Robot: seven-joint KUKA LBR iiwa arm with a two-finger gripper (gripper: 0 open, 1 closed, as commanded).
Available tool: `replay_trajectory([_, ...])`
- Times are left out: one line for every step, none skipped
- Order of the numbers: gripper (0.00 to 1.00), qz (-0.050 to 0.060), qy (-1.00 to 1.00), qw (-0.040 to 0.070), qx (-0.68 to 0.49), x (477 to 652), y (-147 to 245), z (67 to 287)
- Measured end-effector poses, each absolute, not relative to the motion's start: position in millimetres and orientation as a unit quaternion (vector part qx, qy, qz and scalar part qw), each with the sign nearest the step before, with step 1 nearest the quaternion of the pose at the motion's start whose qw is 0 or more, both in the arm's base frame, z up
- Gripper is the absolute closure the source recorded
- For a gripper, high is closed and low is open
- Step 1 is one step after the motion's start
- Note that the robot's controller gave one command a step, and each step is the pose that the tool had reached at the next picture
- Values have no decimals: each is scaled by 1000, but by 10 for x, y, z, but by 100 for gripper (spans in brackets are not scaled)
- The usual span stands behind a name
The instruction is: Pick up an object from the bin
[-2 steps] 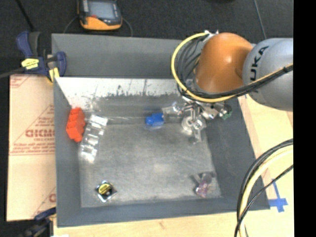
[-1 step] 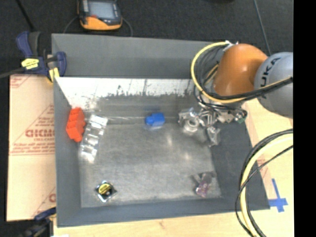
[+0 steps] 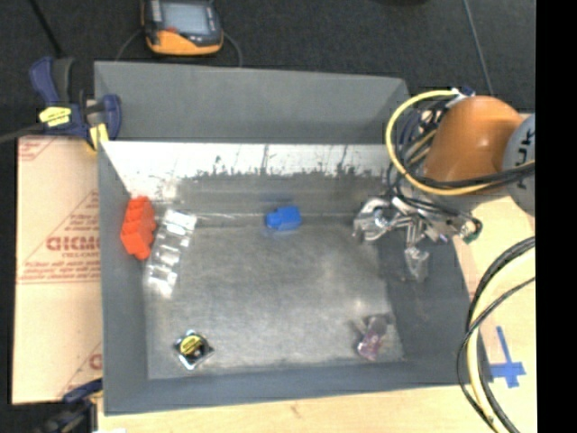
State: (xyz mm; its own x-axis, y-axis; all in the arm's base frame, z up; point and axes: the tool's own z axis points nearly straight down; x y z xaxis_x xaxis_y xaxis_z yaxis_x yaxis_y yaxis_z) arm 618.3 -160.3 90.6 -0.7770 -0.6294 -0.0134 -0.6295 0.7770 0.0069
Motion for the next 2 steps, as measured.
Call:
replay_trajectory([0, 3, 895, 6, -447, 5451, -1383, 816])
replay_trajectory([0, 3, 875, 5, -484, 4829, -1279, 711])
